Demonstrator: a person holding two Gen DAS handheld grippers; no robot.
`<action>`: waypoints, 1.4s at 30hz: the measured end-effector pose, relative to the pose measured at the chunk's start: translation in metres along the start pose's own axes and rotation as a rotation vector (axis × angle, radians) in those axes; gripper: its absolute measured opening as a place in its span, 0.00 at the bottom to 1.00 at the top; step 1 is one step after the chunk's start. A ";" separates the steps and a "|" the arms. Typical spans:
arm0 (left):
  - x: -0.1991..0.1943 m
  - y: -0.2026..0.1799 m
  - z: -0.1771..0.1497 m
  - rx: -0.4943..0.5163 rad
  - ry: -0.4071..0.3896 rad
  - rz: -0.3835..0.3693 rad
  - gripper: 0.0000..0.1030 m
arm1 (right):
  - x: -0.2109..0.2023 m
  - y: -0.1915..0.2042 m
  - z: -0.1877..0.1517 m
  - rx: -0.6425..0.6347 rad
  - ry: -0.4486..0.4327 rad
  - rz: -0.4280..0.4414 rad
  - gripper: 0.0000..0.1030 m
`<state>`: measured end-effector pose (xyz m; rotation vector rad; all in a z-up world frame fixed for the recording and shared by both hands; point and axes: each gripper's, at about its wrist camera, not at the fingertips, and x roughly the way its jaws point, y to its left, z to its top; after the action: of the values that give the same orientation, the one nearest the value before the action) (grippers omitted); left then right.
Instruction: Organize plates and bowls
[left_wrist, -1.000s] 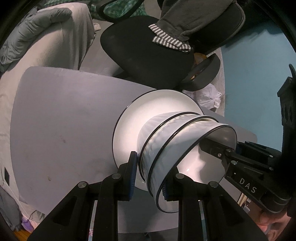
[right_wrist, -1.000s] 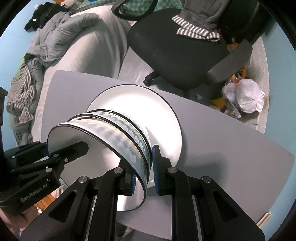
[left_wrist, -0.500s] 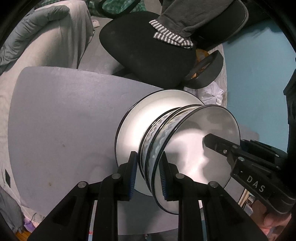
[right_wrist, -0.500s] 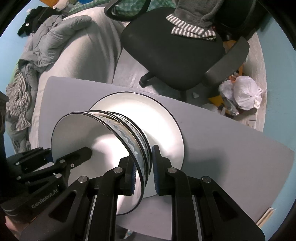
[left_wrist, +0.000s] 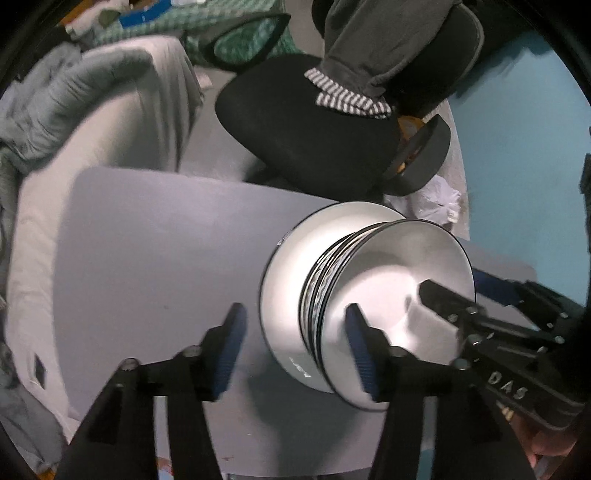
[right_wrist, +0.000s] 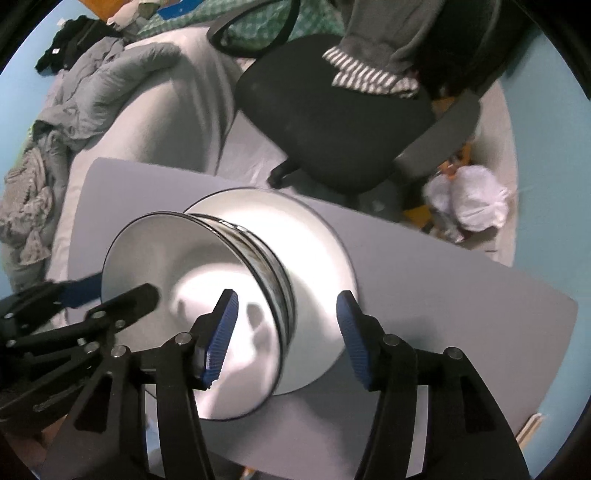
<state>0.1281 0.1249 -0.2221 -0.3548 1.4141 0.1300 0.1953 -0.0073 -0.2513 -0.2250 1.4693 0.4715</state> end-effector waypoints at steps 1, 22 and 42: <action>-0.006 -0.001 -0.003 0.009 -0.020 0.017 0.63 | -0.006 -0.001 -0.002 0.004 -0.020 -0.012 0.55; -0.129 -0.023 -0.064 0.040 -0.266 -0.006 0.80 | -0.155 -0.002 -0.054 0.009 -0.328 -0.100 0.61; -0.192 -0.039 -0.116 0.054 -0.406 -0.021 0.81 | -0.232 0.002 -0.118 0.047 -0.504 -0.120 0.62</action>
<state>-0.0003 0.0742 -0.0404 -0.2801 1.0104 0.1375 0.0806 -0.0948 -0.0347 -0.1418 0.9674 0.3621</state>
